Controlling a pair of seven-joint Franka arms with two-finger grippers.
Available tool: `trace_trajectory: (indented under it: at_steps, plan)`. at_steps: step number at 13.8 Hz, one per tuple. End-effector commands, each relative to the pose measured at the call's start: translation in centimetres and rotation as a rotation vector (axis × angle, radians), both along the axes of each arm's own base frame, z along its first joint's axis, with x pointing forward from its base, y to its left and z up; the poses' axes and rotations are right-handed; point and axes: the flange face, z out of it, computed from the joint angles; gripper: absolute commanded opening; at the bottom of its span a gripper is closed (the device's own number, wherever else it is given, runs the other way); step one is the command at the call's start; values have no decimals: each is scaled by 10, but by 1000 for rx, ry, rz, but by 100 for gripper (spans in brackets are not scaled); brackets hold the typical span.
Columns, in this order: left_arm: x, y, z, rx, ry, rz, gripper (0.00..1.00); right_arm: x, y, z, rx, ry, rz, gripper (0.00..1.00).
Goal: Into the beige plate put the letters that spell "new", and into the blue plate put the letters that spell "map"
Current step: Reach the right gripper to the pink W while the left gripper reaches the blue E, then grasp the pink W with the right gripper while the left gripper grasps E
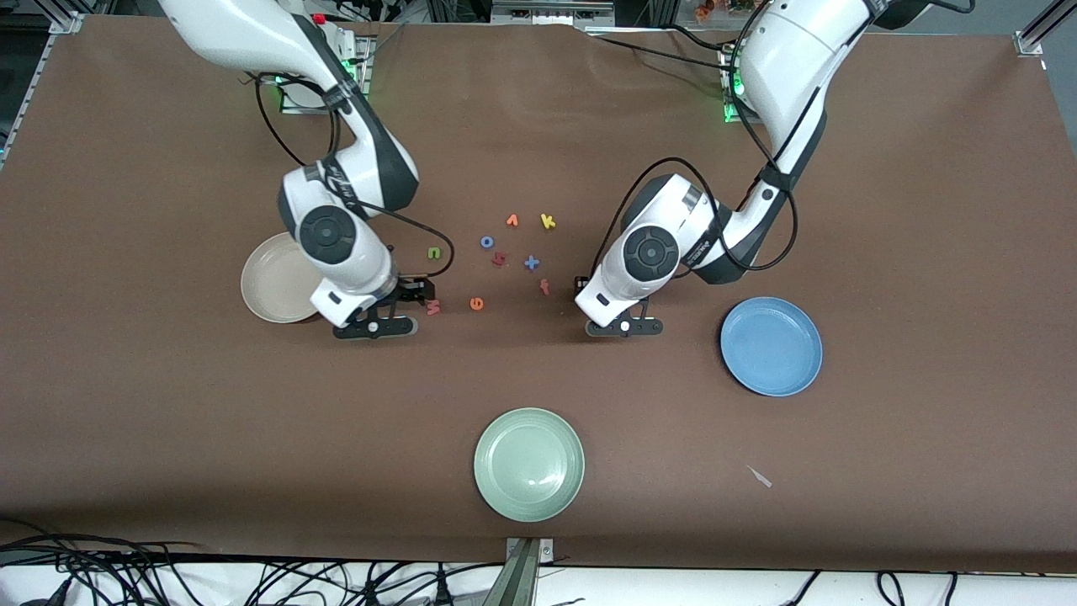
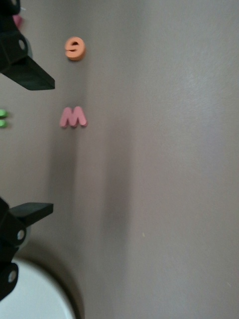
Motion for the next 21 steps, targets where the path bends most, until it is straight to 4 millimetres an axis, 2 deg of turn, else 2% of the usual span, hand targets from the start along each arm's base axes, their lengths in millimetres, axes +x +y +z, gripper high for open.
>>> trace_trajectory:
  at_steps: [1,3,5,8,10,11,14,16,17,18,19,20,21]
  plan:
    - [2,0,-5,24,-18,5,67,-15,8,-26,2,-45,-46,100]
    - [5,6,-15,24,-16,20,67,-19,19,-46,12,-53,-62,100]
    - [6,13,-24,31,-14,30,66,-18,19,-58,13,-51,-66,100]
    - [9,19,-50,42,-22,85,65,-20,22,-71,28,-56,-71,100]
    - [8,18,-50,48,-20,110,60,-20,23,-74,31,-55,-72,98]
    - [9,19,-50,48,-20,112,54,-22,27,-75,33,-56,-65,90]
    - [8,19,-51,50,-18,113,34,-23,28,-79,31,-52,-64,48]
    - [7,20,-60,56,-7,113,31,-25,31,-80,32,-51,-60,30]
    - [8,23,-62,57,-6,117,24,-25,30,-81,34,-54,-62,24]
    - [13,25,-55,54,-14,118,14,-24,31,-80,38,-56,-63,19]
    - [15,27,-52,54,-14,116,8,-24,31,-80,39,-56,-66,8]
    - [17,27,-47,53,-17,117,5,-23,32,-78,40,-57,-66,0]
    - [18,29,-38,63,-10,116,4,-18,33,-68,49,-65,-71,0]
